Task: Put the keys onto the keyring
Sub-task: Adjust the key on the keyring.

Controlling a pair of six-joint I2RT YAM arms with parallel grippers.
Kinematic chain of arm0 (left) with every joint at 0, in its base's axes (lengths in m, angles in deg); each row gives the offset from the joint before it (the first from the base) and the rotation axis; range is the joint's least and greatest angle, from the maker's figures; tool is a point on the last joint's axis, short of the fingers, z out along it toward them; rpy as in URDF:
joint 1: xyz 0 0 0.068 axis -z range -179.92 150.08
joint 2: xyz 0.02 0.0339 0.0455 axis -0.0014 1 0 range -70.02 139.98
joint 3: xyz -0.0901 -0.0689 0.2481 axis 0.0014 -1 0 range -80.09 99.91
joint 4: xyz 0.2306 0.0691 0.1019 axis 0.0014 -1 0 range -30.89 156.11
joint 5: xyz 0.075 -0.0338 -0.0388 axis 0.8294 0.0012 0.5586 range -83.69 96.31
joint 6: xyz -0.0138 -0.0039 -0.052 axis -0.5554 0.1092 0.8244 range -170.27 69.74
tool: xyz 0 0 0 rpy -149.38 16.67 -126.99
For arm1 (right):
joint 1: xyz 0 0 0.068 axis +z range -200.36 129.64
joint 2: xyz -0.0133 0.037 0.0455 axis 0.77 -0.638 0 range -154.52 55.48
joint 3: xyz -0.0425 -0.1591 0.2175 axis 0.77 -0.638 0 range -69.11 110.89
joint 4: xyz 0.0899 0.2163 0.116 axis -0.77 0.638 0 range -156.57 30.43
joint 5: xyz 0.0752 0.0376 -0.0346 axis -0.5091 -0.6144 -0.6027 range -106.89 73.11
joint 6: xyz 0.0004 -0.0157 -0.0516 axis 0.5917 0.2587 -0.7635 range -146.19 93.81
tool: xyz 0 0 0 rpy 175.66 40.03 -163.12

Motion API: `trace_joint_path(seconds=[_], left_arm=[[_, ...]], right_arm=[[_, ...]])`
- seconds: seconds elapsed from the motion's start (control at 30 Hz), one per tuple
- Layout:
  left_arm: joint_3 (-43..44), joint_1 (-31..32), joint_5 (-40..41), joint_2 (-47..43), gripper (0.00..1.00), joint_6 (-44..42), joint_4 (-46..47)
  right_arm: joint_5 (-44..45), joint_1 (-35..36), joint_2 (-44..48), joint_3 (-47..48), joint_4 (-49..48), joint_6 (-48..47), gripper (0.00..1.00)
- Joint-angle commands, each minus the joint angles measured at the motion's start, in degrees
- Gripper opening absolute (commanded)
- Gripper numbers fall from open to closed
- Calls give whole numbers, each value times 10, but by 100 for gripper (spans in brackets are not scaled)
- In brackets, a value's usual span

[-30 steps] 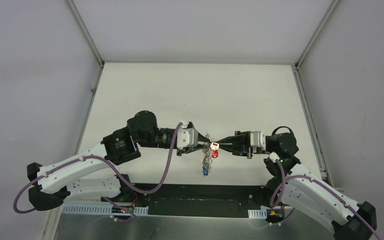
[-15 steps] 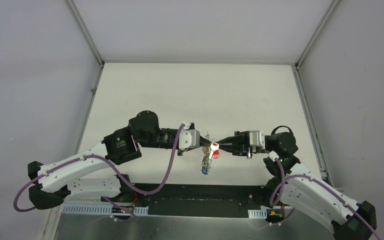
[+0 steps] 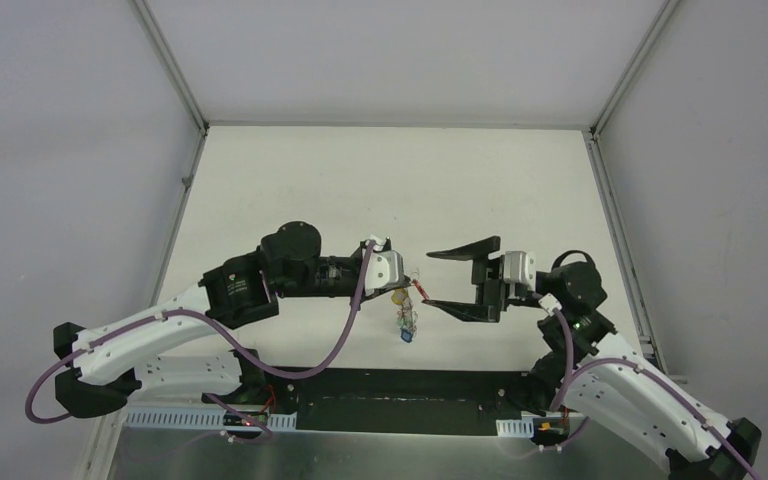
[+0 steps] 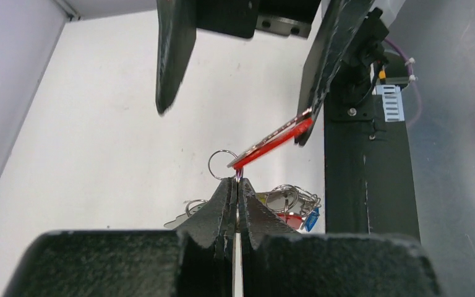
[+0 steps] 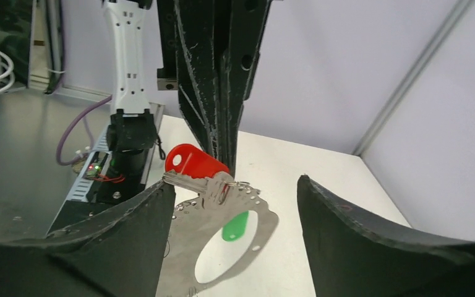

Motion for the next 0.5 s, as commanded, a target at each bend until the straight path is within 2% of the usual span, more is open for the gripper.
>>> trace_joint_path(seconds=[0.0,0.13,0.2,0.27,0.37,0.47], left_arm=[[53,5,48,-14,0,0,-33],[70,5,63,-17,0,-7,-67],[75,5,66,-16,0,-6,-74],[82,5,67,-13,0,-5,-81],[92,5,70,-6,0,-4,-94],[93,5,67,-1,0,-6,-97]], right_arm=[[78,1,43,39,129,-62,77],[85,1,58,59,193,-93,88],[77,1,53,72,207,-92,91],[60,1,43,82,207,-82,98],[35,1,18,100,193,-43,100],[52,1,-11,114,174,30,100]])
